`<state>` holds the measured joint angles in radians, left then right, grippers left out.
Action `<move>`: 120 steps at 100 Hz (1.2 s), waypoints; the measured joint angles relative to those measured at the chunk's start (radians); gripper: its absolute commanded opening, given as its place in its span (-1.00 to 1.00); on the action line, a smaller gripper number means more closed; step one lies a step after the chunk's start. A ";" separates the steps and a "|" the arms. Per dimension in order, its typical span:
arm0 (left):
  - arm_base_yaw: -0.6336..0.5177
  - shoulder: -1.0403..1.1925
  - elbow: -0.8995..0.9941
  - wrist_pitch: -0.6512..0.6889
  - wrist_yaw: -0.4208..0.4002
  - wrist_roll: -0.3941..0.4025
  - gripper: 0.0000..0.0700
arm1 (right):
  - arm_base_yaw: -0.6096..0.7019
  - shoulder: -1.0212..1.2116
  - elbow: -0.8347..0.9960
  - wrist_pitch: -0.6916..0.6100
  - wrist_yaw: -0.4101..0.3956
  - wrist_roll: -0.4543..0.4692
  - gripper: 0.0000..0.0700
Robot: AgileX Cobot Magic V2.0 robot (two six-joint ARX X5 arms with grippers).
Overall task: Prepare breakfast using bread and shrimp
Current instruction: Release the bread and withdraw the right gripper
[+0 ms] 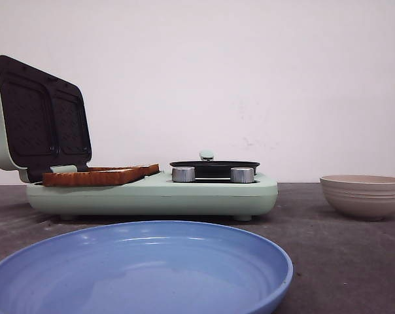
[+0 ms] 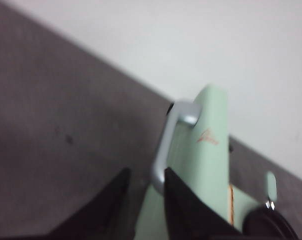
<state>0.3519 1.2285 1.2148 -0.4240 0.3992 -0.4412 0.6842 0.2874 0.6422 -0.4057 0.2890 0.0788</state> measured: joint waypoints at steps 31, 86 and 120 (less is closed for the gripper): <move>0.044 0.361 0.389 -0.312 0.412 -0.006 -0.21 | 0.000 0.000 0.000 -0.036 0.000 0.000 -0.99; 0.043 0.532 0.452 -0.414 0.381 0.148 -0.07 | 0.000 0.000 0.000 -0.059 0.000 0.000 -0.99; 0.031 0.595 0.454 -0.367 0.484 0.155 -0.10 | 0.000 0.000 0.000 -0.059 0.003 0.000 -0.99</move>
<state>0.3828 1.8233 1.6688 -0.7906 0.8833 -0.2859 0.6842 0.2874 0.6422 -0.4644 0.2920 0.0792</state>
